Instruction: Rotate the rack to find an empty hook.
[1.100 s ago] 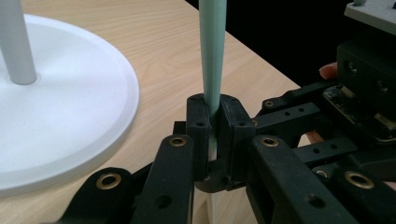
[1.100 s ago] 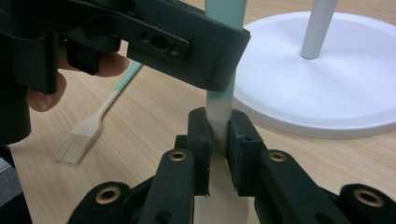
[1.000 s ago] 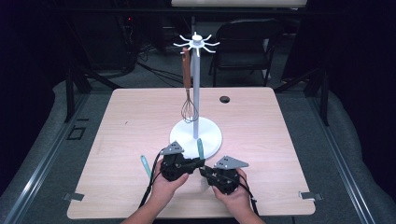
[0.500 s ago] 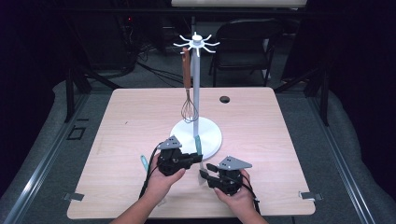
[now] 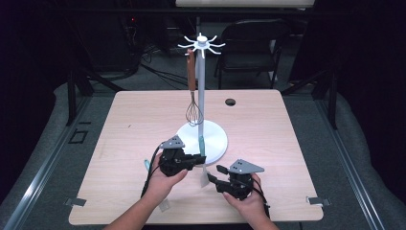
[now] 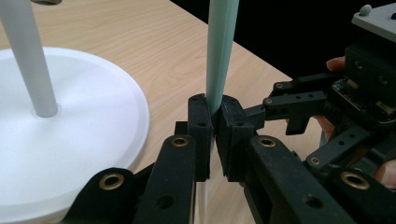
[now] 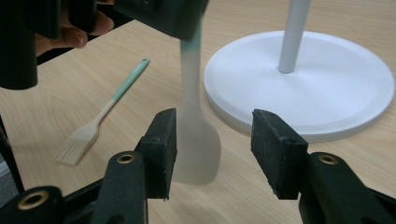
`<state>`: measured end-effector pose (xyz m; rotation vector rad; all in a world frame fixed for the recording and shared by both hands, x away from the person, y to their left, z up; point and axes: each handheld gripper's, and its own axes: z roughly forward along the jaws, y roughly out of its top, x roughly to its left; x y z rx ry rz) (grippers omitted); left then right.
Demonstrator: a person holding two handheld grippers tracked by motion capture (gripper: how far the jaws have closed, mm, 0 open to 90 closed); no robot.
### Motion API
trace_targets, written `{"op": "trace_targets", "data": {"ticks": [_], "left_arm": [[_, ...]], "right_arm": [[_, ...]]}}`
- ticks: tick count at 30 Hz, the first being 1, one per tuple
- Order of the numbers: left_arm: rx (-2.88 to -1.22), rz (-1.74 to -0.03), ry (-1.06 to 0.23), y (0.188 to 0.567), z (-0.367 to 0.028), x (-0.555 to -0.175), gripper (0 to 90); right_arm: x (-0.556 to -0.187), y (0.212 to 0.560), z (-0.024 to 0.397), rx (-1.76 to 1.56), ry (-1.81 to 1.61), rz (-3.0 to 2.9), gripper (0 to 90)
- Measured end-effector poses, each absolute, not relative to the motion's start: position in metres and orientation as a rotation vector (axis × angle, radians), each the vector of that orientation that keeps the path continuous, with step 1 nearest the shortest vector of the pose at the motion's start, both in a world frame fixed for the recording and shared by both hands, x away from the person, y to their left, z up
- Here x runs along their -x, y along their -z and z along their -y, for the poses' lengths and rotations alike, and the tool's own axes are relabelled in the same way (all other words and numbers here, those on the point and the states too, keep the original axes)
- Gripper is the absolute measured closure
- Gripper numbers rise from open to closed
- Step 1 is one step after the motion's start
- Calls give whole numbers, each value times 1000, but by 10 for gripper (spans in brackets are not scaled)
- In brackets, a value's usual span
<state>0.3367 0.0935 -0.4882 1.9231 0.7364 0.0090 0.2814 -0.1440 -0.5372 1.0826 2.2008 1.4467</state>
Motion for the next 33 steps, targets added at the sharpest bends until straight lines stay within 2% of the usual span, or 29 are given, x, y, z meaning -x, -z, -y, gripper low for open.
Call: {"op": "trace_targets", "data": {"ticks": [16, 33], "left_arm": [[-1963, -680, -74, 449, -102, -352, 844], [-1979, -618, -112, 403, -102, -368, 844]], "right_arm": [[-297, 553, 154, -1162, -1260, -2224, 445], [-301, 561, 156, -1180, -1234, -2224, 411]]}}
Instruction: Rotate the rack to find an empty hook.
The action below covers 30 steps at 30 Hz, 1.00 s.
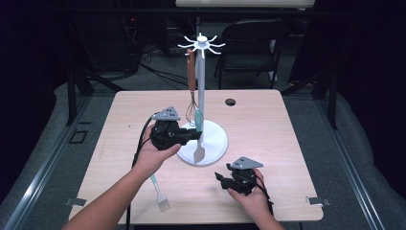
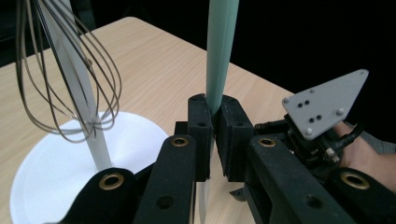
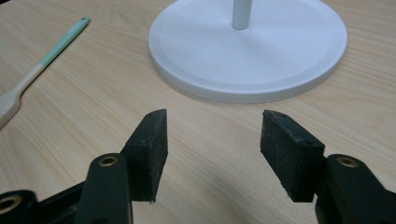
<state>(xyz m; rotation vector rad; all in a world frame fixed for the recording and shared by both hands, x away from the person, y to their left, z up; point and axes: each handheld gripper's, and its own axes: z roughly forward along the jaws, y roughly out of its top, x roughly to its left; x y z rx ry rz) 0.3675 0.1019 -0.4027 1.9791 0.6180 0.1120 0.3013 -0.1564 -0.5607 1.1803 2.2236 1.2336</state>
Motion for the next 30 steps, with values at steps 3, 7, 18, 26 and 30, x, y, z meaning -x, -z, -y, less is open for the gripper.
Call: {"op": "trace_targets", "data": {"ticks": [3, 7, 18, 26, 30], "left_arm": [[-1980, -599, -129, 393, -101, -370, 844], [-1981, -577, -144, 380, -100, -373, 844], [-1942, -547, -134, 340, -99, -387, 844], [-1932, -539, -139, 314, -92, -400, 844], [-1935, -531, -134, 305, -88, -402, 844]], "right_arm": [[-301, 561, 157, -1179, -1216, -2230, 411], [-301, 562, 156, -1174, -1218, -2238, 411], [-301, 564, 155, -1174, -1217, -2252, 411], [-302, 564, 155, -1176, -1209, -2253, 413], [-301, 565, 155, -1179, -1219, -2255, 413]]}}
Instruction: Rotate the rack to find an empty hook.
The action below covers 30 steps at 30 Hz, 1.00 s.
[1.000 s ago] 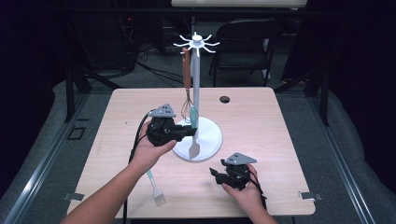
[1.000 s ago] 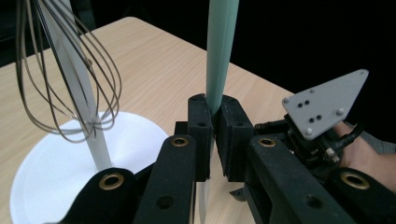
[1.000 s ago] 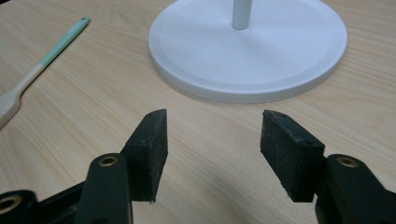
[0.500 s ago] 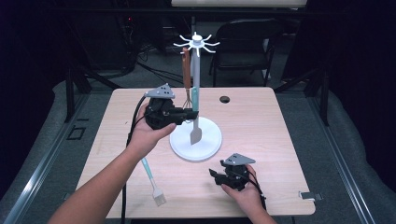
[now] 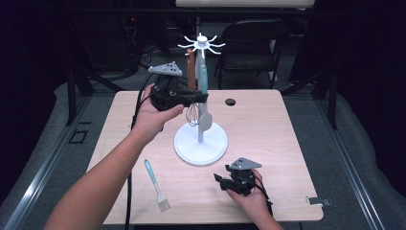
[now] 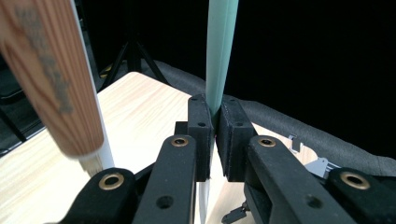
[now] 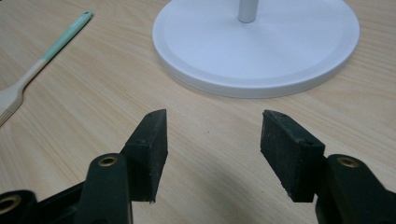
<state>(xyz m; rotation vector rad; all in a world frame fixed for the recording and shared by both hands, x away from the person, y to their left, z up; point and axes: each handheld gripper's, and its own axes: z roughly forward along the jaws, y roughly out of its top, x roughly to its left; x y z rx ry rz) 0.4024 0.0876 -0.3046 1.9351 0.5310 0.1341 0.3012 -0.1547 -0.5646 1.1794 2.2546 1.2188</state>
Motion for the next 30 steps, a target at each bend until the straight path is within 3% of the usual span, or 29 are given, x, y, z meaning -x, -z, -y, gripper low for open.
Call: {"op": "trace_targets", "data": {"ticks": [19, 30], "left_arm": [[-1890, -581, -27, 298, -88, -423, 843], [-1885, -642, -84, 302, -91, -431, 829]], "right_arm": [[-301, 565, 153, -1168, -1237, -2258, 413], [-300, 566, 152, -1157, -1227, -2259, 413]]}}
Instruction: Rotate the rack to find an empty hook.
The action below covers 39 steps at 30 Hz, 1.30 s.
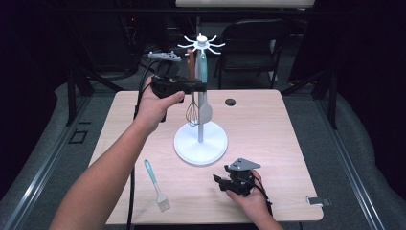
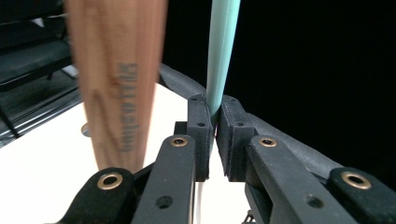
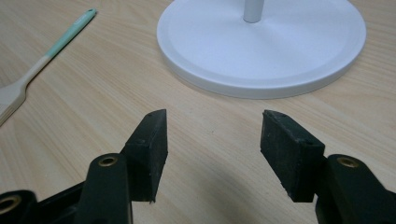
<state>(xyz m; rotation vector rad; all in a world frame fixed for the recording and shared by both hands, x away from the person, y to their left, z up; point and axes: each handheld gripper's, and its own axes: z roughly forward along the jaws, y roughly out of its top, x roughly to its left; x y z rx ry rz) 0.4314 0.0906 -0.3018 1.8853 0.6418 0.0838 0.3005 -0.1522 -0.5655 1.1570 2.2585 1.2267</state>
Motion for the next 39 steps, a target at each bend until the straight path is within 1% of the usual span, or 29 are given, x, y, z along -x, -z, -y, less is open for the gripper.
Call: {"op": "trace_targets", "data": {"ticks": [1, 3, 7, 10, 16, 20, 25, 34, 37, 39], "left_arm": [[-1882, -643, -96, 301, -90, -431, 803], [-1878, -637, -120, 301, -89, -429, 712], [-1874, -630, -157, 301, -87, -423, 620], [-1879, -627, -203, 302, -86, -419, 571], [-1878, -638, -235, 305, -87, -411, 499], [-1889, -626, -241, 310, -88, -404, 492], [-1893, -608, -244, 318, -92, -394, 492], [-1890, -615, -229, 337, -113, -379, 492], [-1899, -619, -239, 344, -119, -374, 495], [-1909, -621, -255, 349, -123, -371, 495]], "right_arm": [[-300, 566, 152, -1157, -1229, -2258, 413], [-300, 566, 152, -1158, -1234, -2255, 413], [-300, 566, 152, -1157, -1233, -2256, 413], [-300, 565, 152, -1155, -1235, -2256, 413], [-300, 565, 152, -1138, -1230, -2252, 438], [-301, 564, 153, -1146, -1234, -2240, 437], [-303, 563, 155, -1127, -1226, -2256, 413], [-303, 562, 155, -1121, -1220, -2266, 380], [-303, 563, 155, -1118, -1213, -2251, 382], [-303, 563, 155, -1120, -1200, -2235, 411]]}}
